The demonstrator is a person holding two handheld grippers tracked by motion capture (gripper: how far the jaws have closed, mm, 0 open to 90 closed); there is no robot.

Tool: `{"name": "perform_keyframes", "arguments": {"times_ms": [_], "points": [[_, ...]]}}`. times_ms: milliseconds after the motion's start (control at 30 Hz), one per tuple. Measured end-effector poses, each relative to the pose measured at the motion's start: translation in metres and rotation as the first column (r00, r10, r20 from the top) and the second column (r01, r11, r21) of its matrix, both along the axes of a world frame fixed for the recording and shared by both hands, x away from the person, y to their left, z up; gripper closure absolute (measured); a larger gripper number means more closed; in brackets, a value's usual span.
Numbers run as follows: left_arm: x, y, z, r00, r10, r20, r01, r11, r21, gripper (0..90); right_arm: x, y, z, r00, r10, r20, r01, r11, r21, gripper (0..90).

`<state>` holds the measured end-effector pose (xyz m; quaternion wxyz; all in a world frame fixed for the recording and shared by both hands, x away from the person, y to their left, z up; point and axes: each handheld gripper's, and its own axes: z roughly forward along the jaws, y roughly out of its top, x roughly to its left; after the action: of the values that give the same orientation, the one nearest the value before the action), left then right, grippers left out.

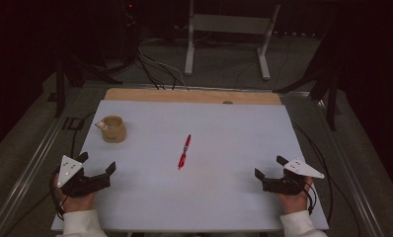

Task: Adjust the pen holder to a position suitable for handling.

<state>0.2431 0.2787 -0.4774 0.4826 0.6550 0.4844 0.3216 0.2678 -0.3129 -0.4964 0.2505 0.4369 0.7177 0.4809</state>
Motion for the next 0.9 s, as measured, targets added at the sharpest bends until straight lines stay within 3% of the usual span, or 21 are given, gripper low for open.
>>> {"name": "perform_keyframes", "arguments": {"times_ms": [500,900], "points": [[0.005,-0.002,0.003,0.9989,0.036,-0.030,-0.036,0.9993,0.011,0.2,0.000,-0.003,-0.001,0.9993,-0.038,-0.002,0.038,0.999,0.018,0.0],[0.021,-0.003,0.010,0.9990,0.041,-0.015,-0.041,0.9987,0.031,0.2,0.000,-0.003,-0.001,0.9989,-0.047,0.000,0.047,0.999,0.022,0.0]]}}
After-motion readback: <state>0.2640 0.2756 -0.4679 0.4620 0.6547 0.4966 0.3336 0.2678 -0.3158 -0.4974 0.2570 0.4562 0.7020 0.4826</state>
